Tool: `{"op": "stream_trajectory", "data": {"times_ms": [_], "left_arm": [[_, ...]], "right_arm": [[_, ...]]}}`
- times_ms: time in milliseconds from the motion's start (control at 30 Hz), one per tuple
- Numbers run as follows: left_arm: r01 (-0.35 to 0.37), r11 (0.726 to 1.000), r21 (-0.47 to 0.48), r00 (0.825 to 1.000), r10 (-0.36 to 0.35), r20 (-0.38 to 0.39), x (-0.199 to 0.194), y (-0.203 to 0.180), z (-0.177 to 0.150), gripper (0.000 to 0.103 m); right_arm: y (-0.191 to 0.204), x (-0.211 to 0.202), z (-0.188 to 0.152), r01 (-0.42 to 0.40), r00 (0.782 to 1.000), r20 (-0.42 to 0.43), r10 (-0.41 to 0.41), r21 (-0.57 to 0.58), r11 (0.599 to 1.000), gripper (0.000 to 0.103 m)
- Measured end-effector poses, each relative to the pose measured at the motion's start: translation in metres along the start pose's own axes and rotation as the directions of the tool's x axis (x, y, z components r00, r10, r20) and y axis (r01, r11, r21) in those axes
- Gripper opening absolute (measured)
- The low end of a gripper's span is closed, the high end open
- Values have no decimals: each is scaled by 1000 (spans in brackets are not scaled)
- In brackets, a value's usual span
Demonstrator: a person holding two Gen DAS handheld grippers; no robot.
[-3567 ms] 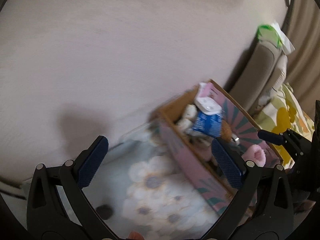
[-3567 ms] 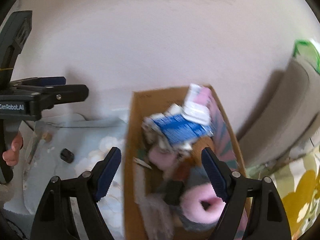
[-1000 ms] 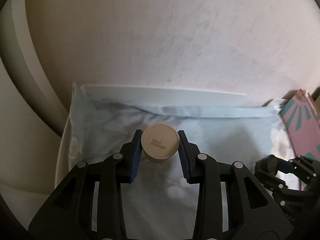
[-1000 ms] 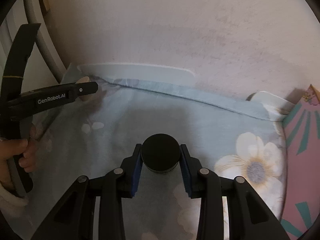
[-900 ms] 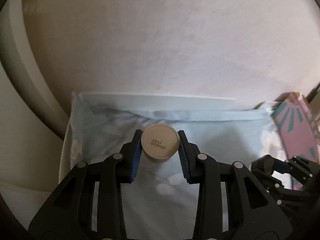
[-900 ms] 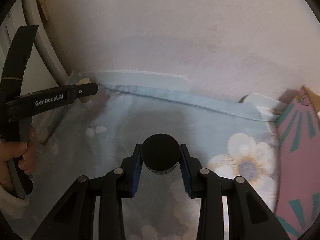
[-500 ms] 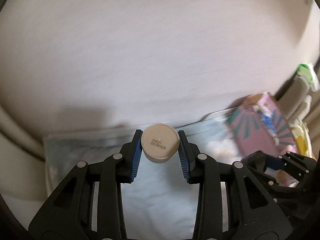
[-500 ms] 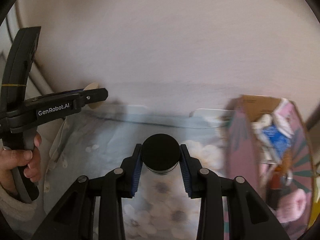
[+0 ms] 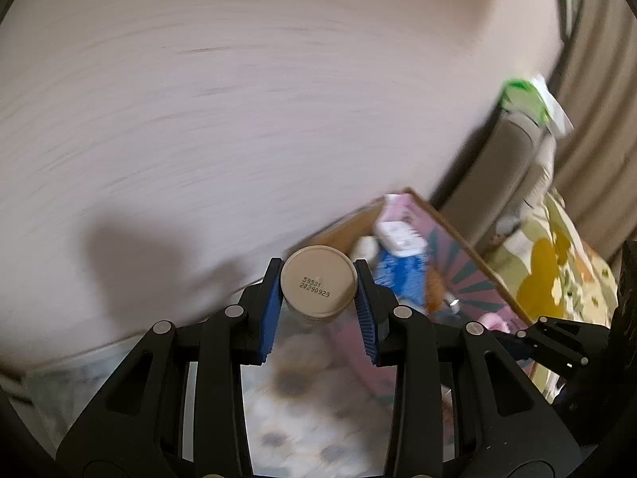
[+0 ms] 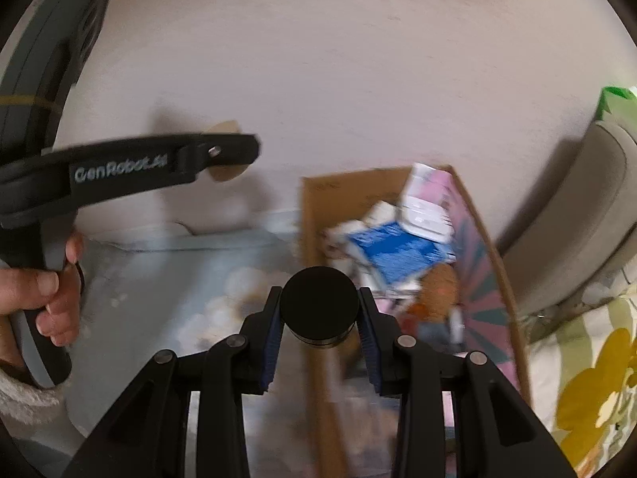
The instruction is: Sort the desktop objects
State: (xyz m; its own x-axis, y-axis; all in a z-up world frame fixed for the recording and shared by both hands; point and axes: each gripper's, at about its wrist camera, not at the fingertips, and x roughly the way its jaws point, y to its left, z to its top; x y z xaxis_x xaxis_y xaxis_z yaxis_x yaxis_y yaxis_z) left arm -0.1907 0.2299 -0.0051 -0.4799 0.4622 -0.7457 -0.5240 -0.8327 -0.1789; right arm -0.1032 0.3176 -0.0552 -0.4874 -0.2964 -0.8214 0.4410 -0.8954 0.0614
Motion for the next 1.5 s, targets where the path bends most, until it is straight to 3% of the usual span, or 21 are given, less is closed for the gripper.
{"op": "stream_trajectory", "data": {"times_ms": [233,600,667,700,733,767,800,933,1200,1367,1500], "left_arm": [[63,993,102,996,-56,-74,65,-60,12,31],[93,985,148,984,-67,-168,107,-85,11,31],[118,982,147,974,-85,-212,116,-91,11,33],[125,980,152,969,-88,-232,120,-95,11,41],[128,978,162,968,-88,-235,121,-98,10,72],[125,977,174,970,-83,-229,121,-100,10,97],[118,975,187,976,-79,-204,118,-103,9,103],[119,968,221,979,-78,-186,111,-110,8,103],[108,974,197,980,-71,-186,93,-100,7,103],[80,980,181,985,-51,-163,61,-83,8,103],[44,992,114,990,-28,-136,23,-56,9,103]], "right_arm": [[-40,18,-9,19,999,-38,-18,28,999,33],[-60,39,-20,-11,997,-72,15,54,998,33],[-60,40,-21,-5,997,-76,10,55,998,48],[-61,40,-22,-2,998,-68,5,56,998,69],[-61,38,-24,-9,998,-58,12,60,998,81],[-61,36,-25,-20,999,-47,23,62,998,81],[-62,34,-26,-32,999,-37,34,66,997,82],[-60,30,-32,-20,999,-28,22,67,998,100],[-53,21,-36,11,1000,-14,-10,70,998,100],[-42,7,-33,24,1000,5,-25,65,998,100],[-29,-5,-26,20,1000,14,-21,45,999,100]]}}
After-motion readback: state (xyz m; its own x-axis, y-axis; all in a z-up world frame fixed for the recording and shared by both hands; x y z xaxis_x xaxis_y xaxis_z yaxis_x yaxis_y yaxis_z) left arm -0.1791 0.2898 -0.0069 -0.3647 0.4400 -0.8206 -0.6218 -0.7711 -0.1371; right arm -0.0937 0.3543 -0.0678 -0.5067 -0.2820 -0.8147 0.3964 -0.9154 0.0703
